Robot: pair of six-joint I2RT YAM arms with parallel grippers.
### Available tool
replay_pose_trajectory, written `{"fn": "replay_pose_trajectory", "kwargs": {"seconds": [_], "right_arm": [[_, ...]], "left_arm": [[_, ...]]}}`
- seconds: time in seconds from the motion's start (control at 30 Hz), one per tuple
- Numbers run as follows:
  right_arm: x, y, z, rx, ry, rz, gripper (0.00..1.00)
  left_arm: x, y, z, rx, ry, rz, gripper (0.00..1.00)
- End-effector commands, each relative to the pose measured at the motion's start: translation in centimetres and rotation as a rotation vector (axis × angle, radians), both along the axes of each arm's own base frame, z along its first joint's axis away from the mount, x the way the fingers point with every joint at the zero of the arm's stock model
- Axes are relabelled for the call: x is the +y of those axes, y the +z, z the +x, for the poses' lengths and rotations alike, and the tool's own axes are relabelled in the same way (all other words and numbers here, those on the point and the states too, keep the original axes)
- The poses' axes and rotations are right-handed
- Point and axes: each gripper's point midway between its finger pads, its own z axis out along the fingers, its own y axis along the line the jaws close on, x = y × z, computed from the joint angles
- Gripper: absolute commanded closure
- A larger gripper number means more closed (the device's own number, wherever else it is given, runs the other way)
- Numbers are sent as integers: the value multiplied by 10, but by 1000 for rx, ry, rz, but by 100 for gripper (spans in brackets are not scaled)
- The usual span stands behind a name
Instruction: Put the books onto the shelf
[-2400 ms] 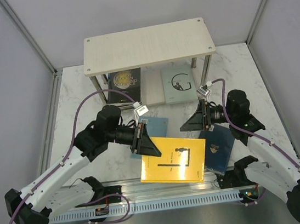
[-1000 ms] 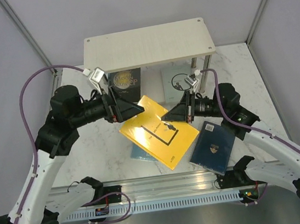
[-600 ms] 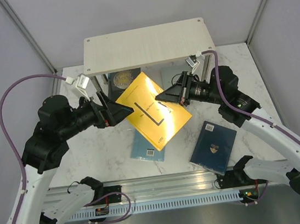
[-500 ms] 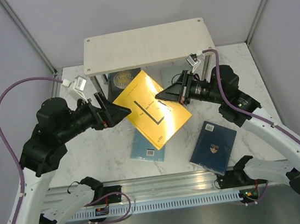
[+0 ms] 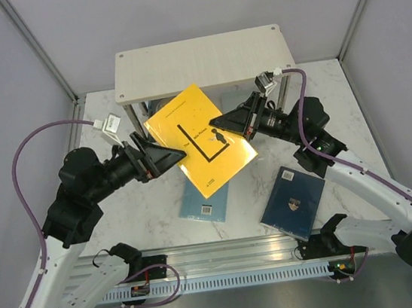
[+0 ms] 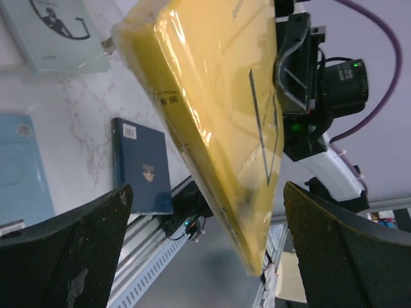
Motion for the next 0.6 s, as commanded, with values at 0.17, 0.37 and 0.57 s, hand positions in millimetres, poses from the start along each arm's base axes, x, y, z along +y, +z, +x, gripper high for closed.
{"fn": "replay_pose_trajectory", "kwargs": {"seconds": [0.17,0.37,0.57], "right_arm": [[-10,66,-11,-124,19,241,100],[-7,60,-11,-108,45,239,100],[1,50,-8,-103,73,209,100]], "left_arm": [[-22,61,-5,-93,-129,-367,49],[-24,67,-10,-139,-179,-461,60],[-31,78,-13,-170,-261,-512,74]]}}
